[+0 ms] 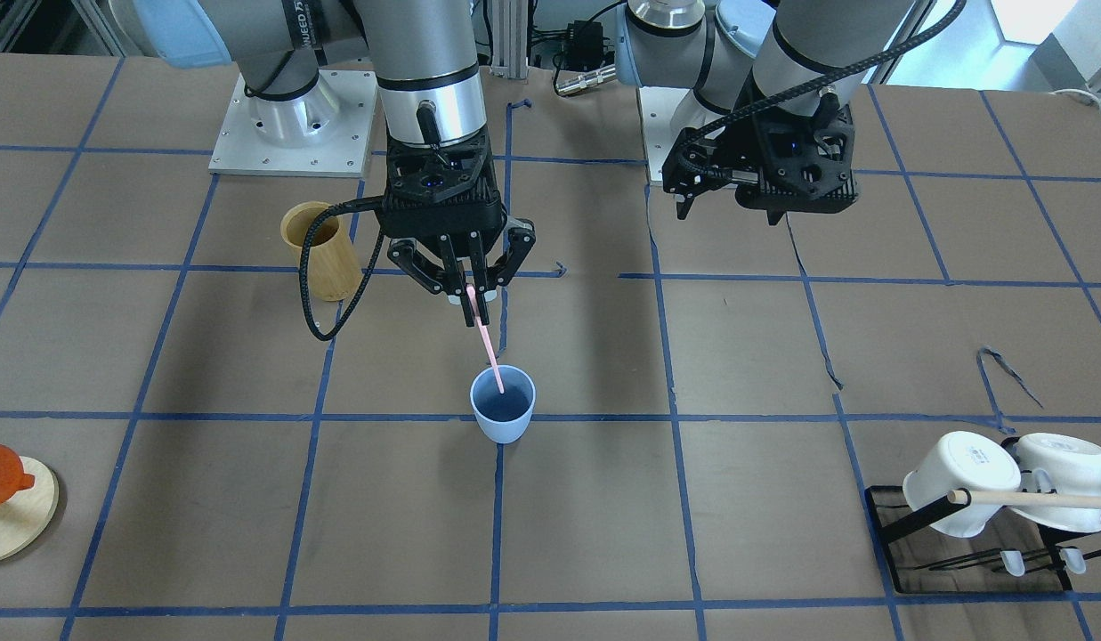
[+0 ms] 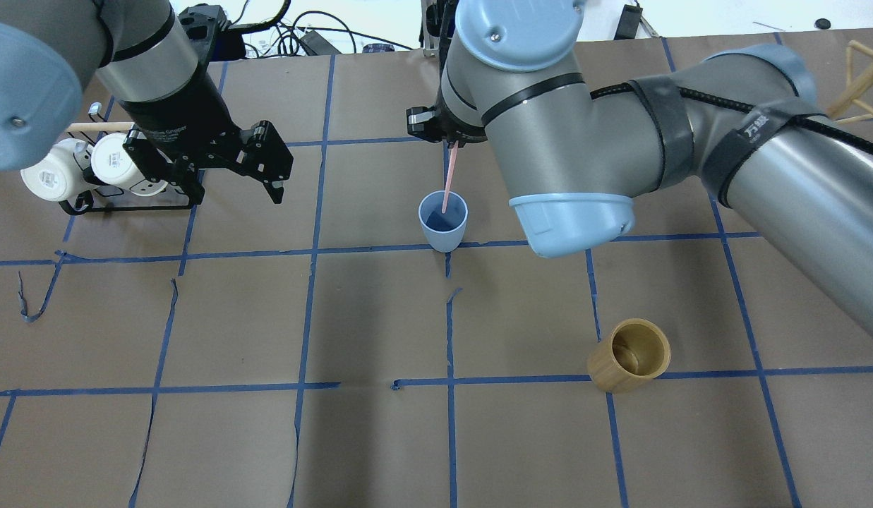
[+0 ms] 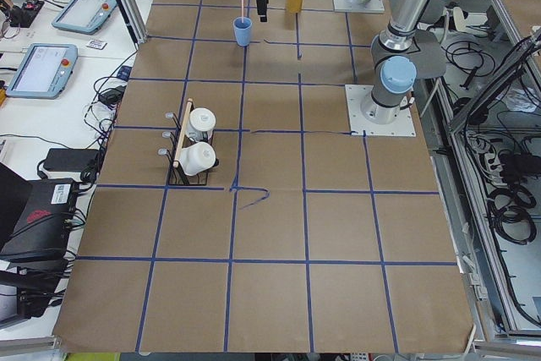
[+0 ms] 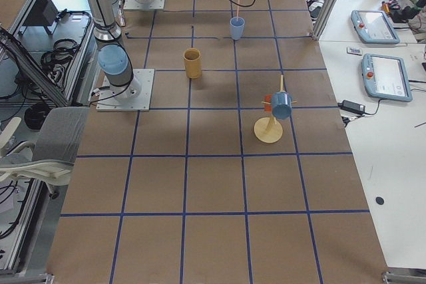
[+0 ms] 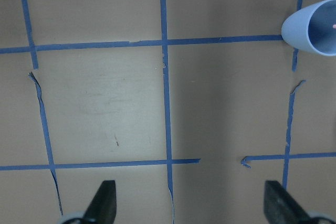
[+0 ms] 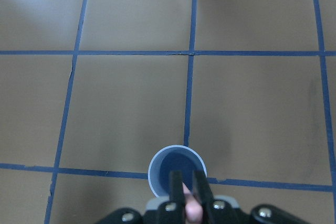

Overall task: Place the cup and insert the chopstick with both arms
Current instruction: 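Lower the pink stick into the blue cup with right gripper, then open right gripper and withdraw it away from the blue cup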

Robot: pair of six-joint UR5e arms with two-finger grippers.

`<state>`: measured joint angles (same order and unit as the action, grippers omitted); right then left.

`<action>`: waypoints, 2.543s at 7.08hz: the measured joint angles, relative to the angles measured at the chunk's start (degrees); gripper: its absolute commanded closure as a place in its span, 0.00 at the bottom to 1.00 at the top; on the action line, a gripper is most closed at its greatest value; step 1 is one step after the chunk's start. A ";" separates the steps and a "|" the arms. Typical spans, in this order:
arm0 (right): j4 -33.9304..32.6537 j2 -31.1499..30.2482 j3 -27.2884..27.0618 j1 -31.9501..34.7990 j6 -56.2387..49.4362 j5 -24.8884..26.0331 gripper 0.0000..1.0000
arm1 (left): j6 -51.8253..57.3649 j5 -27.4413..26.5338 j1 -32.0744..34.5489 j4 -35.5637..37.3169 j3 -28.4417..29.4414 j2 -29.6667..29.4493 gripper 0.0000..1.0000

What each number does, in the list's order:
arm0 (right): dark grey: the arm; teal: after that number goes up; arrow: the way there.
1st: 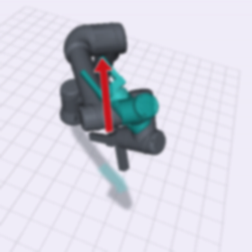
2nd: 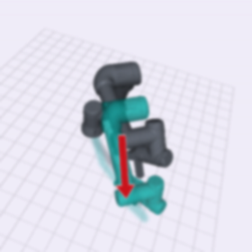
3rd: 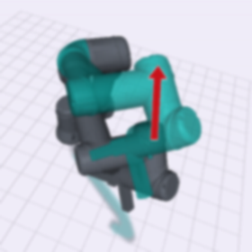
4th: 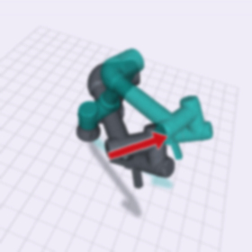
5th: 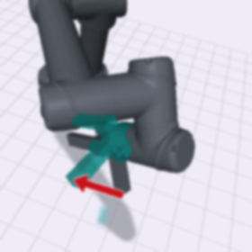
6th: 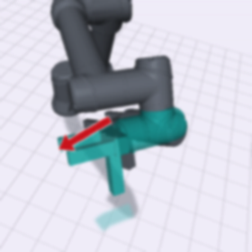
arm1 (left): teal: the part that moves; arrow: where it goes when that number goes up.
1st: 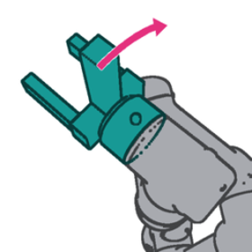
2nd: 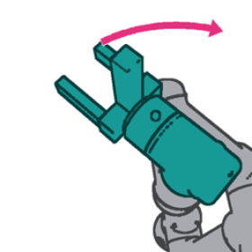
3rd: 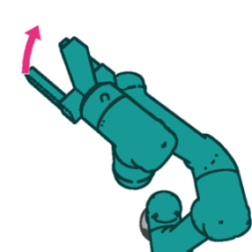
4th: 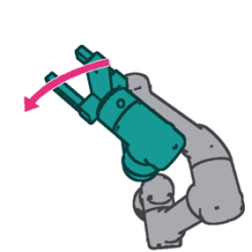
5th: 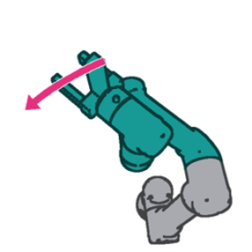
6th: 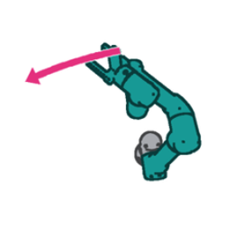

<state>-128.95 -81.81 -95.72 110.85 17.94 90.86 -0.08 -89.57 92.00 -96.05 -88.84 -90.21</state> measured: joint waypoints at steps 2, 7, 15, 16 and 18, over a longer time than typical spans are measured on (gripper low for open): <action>-0.01 0.01 -0.37 0.05 0.14 0.02 0.85 | 0.00 -0.09 -0.05 -0.01 -0.01 0.00 0.00; 0.02 0.28 -0.15 0.04 -0.38 -0.08 0.00 | 0.00 -0.29 -0.09 0.05 0.03 0.00 0.00; 33.45 -4.02 10.94 -2.74 -1.33 -0.37 0.00 | 0.00 -0.56 -0.10 -0.06 -0.02 0.09 0.00; 37.93 -5.05 11.25 -5.26 -2.79 -0.47 0.00 | 0.00 -0.57 -0.11 -0.07 -0.01 0.11 0.00; 45.33 -6.95 11.24 -12.58 -9.24 -0.58 0.00 | 0.00 -0.51 -0.14 -0.06 -0.02 0.11 0.00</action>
<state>-83.63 -88.76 -84.48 98.27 8.70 90.28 -0.09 -90.08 91.85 -96.11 -88.86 -90.10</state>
